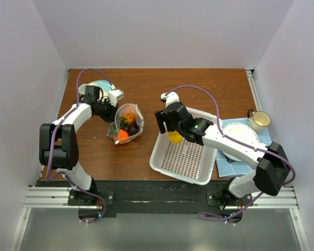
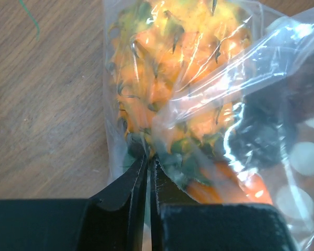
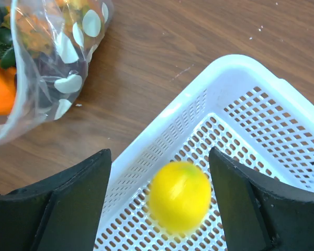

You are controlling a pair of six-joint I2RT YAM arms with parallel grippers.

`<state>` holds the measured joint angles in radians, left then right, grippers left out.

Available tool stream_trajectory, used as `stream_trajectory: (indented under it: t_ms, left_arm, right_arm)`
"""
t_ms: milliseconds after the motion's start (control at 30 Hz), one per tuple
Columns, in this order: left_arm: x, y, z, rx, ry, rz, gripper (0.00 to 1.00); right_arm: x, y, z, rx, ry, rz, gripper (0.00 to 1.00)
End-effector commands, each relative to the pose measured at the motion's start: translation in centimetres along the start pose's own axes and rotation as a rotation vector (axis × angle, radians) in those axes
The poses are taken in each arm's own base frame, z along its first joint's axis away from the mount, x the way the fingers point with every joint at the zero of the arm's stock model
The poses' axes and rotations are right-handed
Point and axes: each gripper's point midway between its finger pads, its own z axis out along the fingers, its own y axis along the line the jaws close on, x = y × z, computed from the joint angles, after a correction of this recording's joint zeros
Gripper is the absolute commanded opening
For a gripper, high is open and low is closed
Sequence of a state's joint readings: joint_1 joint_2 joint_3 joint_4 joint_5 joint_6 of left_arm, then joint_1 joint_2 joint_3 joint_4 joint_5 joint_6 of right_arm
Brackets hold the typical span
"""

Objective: Open the zip-top bag and remove the fake food

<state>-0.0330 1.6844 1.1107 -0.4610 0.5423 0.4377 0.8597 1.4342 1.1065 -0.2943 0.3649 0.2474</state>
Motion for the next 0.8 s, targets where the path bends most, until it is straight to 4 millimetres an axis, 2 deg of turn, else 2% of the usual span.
stream_trajectory:
  t_ms: [0, 33, 67, 100, 133, 200, 233, 267, 300, 333, 367, 400, 433, 500, 567, 600, 633, 767]
  left_arm:
    - [-2.9, -1.1, -2.6, 0.036, -0.034, -0.018, 0.11]
    - [-3.4, -1.5, -3.0, 0.051, -0.045, -0.024, 0.11]
    - [-4.4, -1.6, -3.6, 0.051, -0.066, -0.016, 0.11]
    - [-4.6, -1.7, -3.9, 0.057, -0.075, -0.025, 0.11]
    - [-4.8, -2.0, -4.2, 0.079, -0.087, -0.034, 0.12]
    - [-5.0, -2.0, -4.7, 0.084, -0.104, -0.048, 0.18]
    - [-4.9, -1.2, -5.1, 0.07, -0.116, -0.063, 0.23]
    - [-4.4, -0.9, -5.0, 0.06, -0.112, -0.074, 0.33]
    - [-3.9, 0.1, -5.1, 0.034, -0.113, -0.094, 0.37]
    - [-3.7, 1.2, -5.1, 0.004, -0.124, -0.097, 0.38]
    - [-2.7, 1.7, -4.5, 0.005, -0.11, -0.124, 0.39]
    - [-2.2, 2.7, -4.6, -0.005, -0.114, -0.15, 0.4]
    - [-1.9, 2.8, -4.3, 0.013, -0.115, -0.166, 0.41]
    - [-1.1, 3.5, -3.0, 0.025, -0.099, -0.197, 0.48]
    - [-0.6, 3.4, -1.9, 0.055, -0.098, -0.225, 0.53]
    - [-0.9, 3.5, -1.7, 0.064, -0.112, -0.239, 0.55]
    - [-1.4, 3.3, -1.4, 0.092, -0.127, -0.245, 0.58]
    - [-1.6, 2.3, -0.2, 0.185, -0.132, -0.275, 0.61]
  right_arm:
    - [-5.3, 1.4, -1.0, -0.039, -0.118, 0.047, 0.81]
    - [-7.2, 2.2, -1.1, -0.064, -0.149, 0.054, 0.82]
    - [-8.0, 2.8, -1.0, -0.085, -0.154, 0.052, 0.82]
    - [-8.3, 3.7, -1.1, -0.122, -0.143, 0.046, 0.82]
    - [-9.5, 4.6, -1.3, -0.156, -0.16, 0.048, 0.81]
    - [-9.0, 6.7, -0.6, -0.218, -0.141, 0.032, 0.75]
    - [-8.7, 7.3, -0.2, -0.227, -0.133, 0.022, 0.72]
    - [-8.0, 7.9, 0.5, -0.233, -0.112, 0.012, 0.7]
    - [-7.3, 8.4, 0.8, -0.241, -0.09, 0.003, 0.64]
    - [-7.0, 8.7, 1.0, -0.248, -0.077, 0.002, 0.6]
    - [-6.5, 8.8, 1.2, -0.251, -0.063, 0.004, 0.55]
    - [-6.1, 8.9, 1.3, -0.251, -0.052, 0.003, 0.48]
    - [-5.3, 8.8, 1.4, -0.25, -0.033, 0.003, 0.45]
    - [-5.1, 8.7, 0.9, -0.254, -0.038, 0.01, 0.4]
    - [-4.3, 8.2, 0.6, -0.248, -0.026, 0.019, 0.4]
    - [-4.6, 8.2, -0.1, -0.257, -0.04, 0.024, 0.39]
    - [-3.8, 8.0, -0.2, -0.254, -0.027, 0.024, 0.39]
    - [-2.8, 7.9, -1.5, -0.269, -0.02, 0.038, 0.38]
